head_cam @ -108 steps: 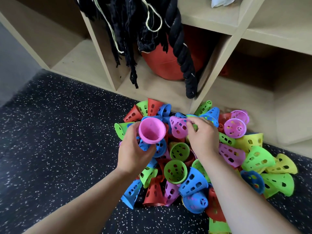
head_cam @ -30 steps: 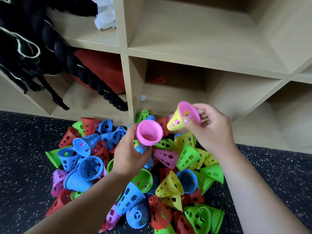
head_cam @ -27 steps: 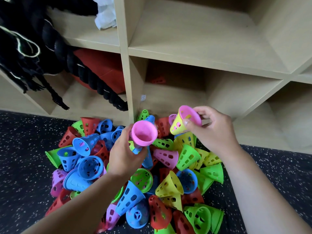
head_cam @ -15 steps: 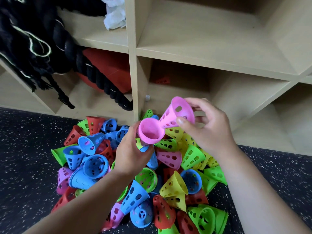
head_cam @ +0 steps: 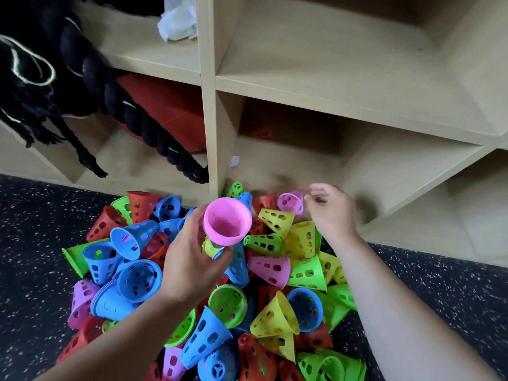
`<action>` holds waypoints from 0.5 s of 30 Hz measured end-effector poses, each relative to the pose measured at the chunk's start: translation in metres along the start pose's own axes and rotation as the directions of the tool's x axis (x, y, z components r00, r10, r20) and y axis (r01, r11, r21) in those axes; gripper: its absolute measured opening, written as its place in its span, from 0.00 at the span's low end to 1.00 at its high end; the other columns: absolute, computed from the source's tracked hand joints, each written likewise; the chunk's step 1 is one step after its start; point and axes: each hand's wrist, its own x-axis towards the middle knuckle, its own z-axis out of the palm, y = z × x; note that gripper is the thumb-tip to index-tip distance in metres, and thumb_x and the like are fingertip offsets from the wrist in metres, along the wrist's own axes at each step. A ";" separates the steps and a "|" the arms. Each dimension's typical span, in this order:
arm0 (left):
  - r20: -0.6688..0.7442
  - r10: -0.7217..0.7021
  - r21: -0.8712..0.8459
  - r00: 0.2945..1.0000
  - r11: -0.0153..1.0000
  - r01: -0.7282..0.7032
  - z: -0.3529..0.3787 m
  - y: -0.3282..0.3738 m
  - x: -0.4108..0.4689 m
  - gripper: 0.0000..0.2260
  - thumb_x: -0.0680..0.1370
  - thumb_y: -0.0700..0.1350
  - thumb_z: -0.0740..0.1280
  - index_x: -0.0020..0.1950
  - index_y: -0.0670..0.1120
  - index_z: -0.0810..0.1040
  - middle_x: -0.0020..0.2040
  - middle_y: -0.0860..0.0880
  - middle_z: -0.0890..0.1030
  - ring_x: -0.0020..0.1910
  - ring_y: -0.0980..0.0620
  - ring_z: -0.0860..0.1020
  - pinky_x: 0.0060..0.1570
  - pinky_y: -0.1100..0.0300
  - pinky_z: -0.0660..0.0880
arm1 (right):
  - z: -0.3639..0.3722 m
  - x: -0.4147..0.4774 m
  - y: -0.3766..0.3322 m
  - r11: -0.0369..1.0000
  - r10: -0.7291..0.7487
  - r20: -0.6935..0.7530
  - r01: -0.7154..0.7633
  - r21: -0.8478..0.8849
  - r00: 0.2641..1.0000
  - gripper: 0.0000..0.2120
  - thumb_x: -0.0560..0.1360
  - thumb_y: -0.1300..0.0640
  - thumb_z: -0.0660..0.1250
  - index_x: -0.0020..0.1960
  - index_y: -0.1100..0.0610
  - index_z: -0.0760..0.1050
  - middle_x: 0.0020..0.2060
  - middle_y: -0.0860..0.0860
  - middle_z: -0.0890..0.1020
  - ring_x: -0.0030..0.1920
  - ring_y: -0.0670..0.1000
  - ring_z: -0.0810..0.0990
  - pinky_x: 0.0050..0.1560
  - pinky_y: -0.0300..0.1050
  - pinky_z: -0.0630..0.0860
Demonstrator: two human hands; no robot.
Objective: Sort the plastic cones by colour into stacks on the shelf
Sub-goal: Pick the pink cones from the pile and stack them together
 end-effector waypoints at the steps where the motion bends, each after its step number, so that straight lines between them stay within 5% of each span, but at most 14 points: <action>1: 0.001 -0.003 0.009 1.000 1.000 0.003 -0.001 -0.002 0.000 0.37 0.68 0.43 0.80 0.67 0.66 0.65 0.56 0.71 0.74 0.55 0.61 0.77 0.50 0.66 0.73 | 0.005 0.007 0.006 0.999 0.010 0.023 -0.009 -0.038 1.000 0.12 0.73 0.58 0.74 0.56 0.52 0.82 0.46 0.45 0.83 0.47 0.45 0.83 0.52 0.37 0.77; 5: -0.004 -0.001 -0.009 1.000 1.000 0.001 -0.004 -0.008 0.002 0.37 0.67 0.43 0.80 0.68 0.65 0.66 0.57 0.70 0.76 0.56 0.63 0.78 0.52 0.62 0.77 | 0.022 0.023 0.017 0.996 0.005 0.091 0.003 -0.085 0.996 0.13 0.69 0.59 0.78 0.53 0.53 0.84 0.44 0.48 0.84 0.44 0.47 0.83 0.47 0.38 0.76; 11: 0.021 0.017 0.005 1.000 1.000 -0.017 -0.004 -0.008 0.010 0.41 0.68 0.43 0.80 0.64 0.76 0.61 0.58 0.74 0.74 0.57 0.68 0.76 0.52 0.71 0.74 | 0.028 0.036 0.030 0.986 0.025 0.065 -0.014 -0.165 0.998 0.08 0.69 0.64 0.74 0.46 0.54 0.86 0.44 0.52 0.86 0.41 0.48 0.81 0.44 0.38 0.72; 15: 0.024 0.046 -0.003 0.999 0.999 -0.046 -0.002 -0.004 0.013 0.42 0.68 0.41 0.80 0.63 0.77 0.60 0.57 0.77 0.72 0.58 0.73 0.73 0.52 0.78 0.69 | 0.019 0.033 0.027 0.991 0.035 0.010 -0.033 -0.131 0.999 0.07 0.72 0.63 0.72 0.46 0.54 0.85 0.40 0.48 0.85 0.42 0.47 0.83 0.49 0.44 0.80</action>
